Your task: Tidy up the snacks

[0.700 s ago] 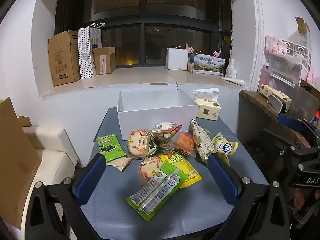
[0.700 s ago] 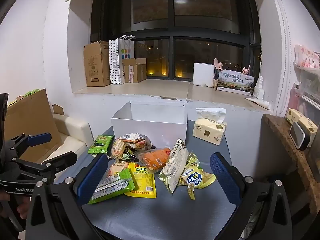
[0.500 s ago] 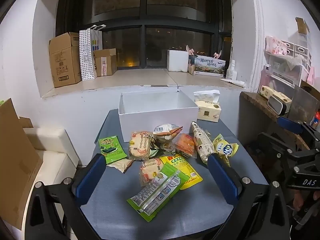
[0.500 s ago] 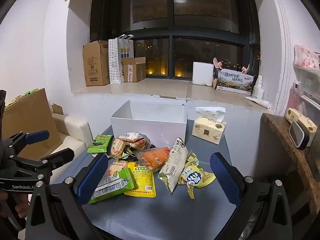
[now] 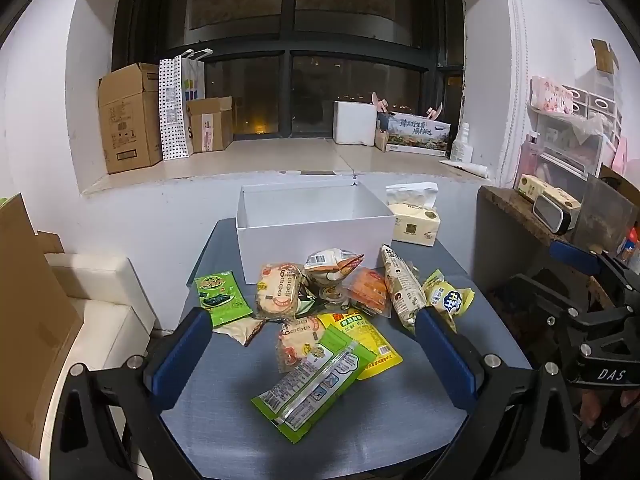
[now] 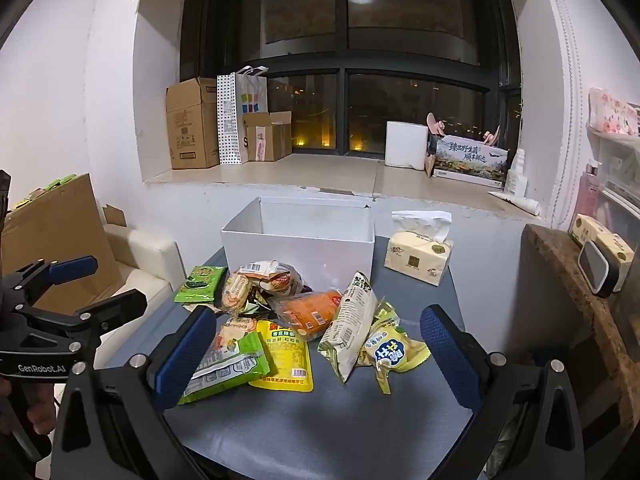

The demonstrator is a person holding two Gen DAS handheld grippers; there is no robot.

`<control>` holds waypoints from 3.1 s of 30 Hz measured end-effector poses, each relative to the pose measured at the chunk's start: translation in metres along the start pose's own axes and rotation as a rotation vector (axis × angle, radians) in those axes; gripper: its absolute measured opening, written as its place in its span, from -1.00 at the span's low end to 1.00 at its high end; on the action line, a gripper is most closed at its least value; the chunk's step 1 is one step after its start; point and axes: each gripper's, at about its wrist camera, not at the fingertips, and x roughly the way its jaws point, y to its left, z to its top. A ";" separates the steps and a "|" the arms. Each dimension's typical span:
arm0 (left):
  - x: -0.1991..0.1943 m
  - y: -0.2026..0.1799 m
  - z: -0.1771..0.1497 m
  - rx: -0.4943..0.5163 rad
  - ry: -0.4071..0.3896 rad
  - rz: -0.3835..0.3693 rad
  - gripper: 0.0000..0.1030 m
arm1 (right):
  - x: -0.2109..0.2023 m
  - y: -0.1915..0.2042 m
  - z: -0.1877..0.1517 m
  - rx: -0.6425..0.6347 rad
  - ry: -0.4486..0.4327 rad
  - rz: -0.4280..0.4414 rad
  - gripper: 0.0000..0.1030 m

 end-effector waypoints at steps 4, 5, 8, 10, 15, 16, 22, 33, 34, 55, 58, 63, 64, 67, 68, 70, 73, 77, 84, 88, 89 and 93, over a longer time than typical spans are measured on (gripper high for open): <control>0.000 0.001 0.000 -0.006 0.001 0.001 1.00 | 0.000 0.001 0.001 -0.004 0.005 0.002 1.00; 0.001 0.001 0.000 -0.007 0.003 0.001 1.00 | 0.000 0.001 0.001 -0.006 0.006 0.003 1.00; 0.001 0.002 -0.001 -0.009 0.005 0.001 1.00 | 0.001 0.003 0.000 -0.007 0.006 0.007 1.00; 0.001 0.002 -0.001 -0.009 0.006 0.004 1.00 | 0.001 0.004 0.000 -0.009 0.006 0.010 1.00; 0.000 0.002 -0.001 -0.009 0.007 0.003 1.00 | 0.002 0.006 -0.001 -0.015 0.009 0.011 1.00; 0.000 0.002 -0.001 -0.009 0.008 0.003 1.00 | 0.002 0.005 -0.001 -0.015 0.008 0.012 1.00; 0.001 0.002 0.000 -0.008 0.008 0.004 1.00 | 0.002 0.005 -0.001 -0.016 0.008 0.014 1.00; 0.001 0.002 -0.002 -0.009 0.011 0.006 1.00 | 0.002 0.007 -0.002 -0.022 0.011 0.017 1.00; 0.001 0.002 -0.002 -0.007 0.012 0.006 1.00 | 0.002 0.007 -0.002 -0.022 0.010 0.018 1.00; 0.002 0.003 -0.002 -0.006 0.012 0.011 1.00 | 0.003 0.011 -0.004 -0.031 0.012 0.027 1.00; 0.002 0.003 -0.002 -0.003 0.014 0.015 1.00 | 0.004 0.011 -0.004 -0.030 0.011 0.027 1.00; 0.001 0.006 -0.001 -0.004 0.013 0.016 1.00 | 0.003 0.011 -0.004 -0.030 0.010 0.027 1.00; 0.001 0.006 -0.002 -0.003 0.013 0.018 1.00 | 0.003 0.011 -0.004 -0.030 0.010 0.029 1.00; 0.000 0.007 -0.002 -0.007 0.012 0.020 1.00 | 0.004 0.011 -0.005 -0.029 0.013 0.033 1.00; 0.000 0.008 -0.002 -0.009 0.013 0.019 1.00 | 0.006 0.011 -0.006 -0.027 0.016 0.035 1.00; 0.001 0.010 -0.002 -0.012 0.012 0.022 1.00 | 0.009 0.009 -0.006 -0.022 0.022 0.035 1.00; 0.001 0.012 -0.003 -0.018 0.014 0.022 1.00 | 0.017 0.006 -0.007 -0.007 0.033 0.052 1.00; 0.005 0.017 -0.004 -0.024 0.016 0.030 1.00 | 0.041 0.004 -0.006 0.003 0.052 0.113 1.00; 0.021 0.039 -0.006 -0.066 -0.008 0.049 1.00 | 0.125 0.020 0.001 -0.068 0.134 0.154 1.00; 0.041 0.056 -0.009 -0.092 0.015 0.075 1.00 | 0.177 0.032 0.007 -0.061 0.194 0.177 1.00; 0.046 0.060 -0.010 -0.096 0.023 0.075 1.00 | 0.189 0.036 0.008 -0.060 0.201 0.181 1.00; 0.066 0.074 -0.016 -0.113 0.053 0.080 1.00 | 0.243 0.045 0.011 -0.037 0.269 0.178 1.00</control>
